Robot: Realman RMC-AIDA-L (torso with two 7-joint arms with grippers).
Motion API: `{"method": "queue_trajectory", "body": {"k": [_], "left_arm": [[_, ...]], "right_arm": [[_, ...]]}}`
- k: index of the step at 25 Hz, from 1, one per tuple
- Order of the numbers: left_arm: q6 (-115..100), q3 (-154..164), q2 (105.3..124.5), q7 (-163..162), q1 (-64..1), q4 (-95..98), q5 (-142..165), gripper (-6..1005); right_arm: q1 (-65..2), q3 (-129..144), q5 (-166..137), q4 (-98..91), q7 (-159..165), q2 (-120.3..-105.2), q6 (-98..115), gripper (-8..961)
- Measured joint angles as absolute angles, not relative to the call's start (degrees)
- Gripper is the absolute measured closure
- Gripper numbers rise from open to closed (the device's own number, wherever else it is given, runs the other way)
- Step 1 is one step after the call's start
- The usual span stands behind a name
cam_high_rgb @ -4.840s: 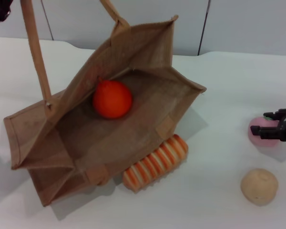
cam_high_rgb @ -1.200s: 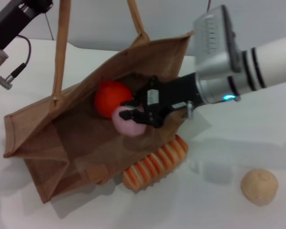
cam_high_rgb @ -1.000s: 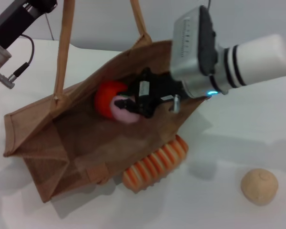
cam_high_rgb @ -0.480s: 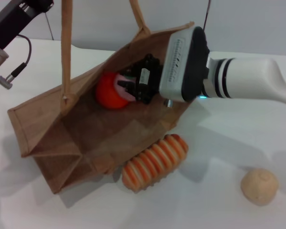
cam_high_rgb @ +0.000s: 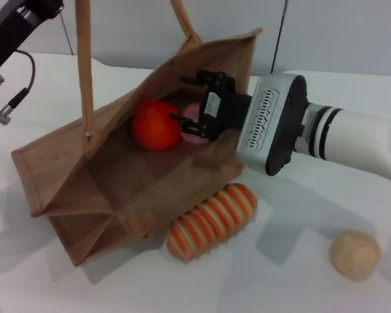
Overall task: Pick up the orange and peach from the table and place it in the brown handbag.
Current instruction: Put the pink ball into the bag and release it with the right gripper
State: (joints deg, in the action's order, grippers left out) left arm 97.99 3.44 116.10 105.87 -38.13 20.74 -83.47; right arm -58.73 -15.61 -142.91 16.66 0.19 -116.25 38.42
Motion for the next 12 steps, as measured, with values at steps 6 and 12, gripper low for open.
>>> {"method": "queue_trajectory", "body": {"k": [6, 12], "left_arm": [[97.79, 2.14, 116.04, 106.12, -37.12, 20.74, -84.36, 890], [95.15, 1.93, 116.14, 107.15, -36.0, 20.74, -85.69, 890]], "right_arm": [[-55.22, -19.23, -142.8, 17.39, 0.39, -116.01, 39.75, 292], [-49.5, -20.59, -142.82, 15.66, 0.37, -115.7, 49.21, 79]]}}
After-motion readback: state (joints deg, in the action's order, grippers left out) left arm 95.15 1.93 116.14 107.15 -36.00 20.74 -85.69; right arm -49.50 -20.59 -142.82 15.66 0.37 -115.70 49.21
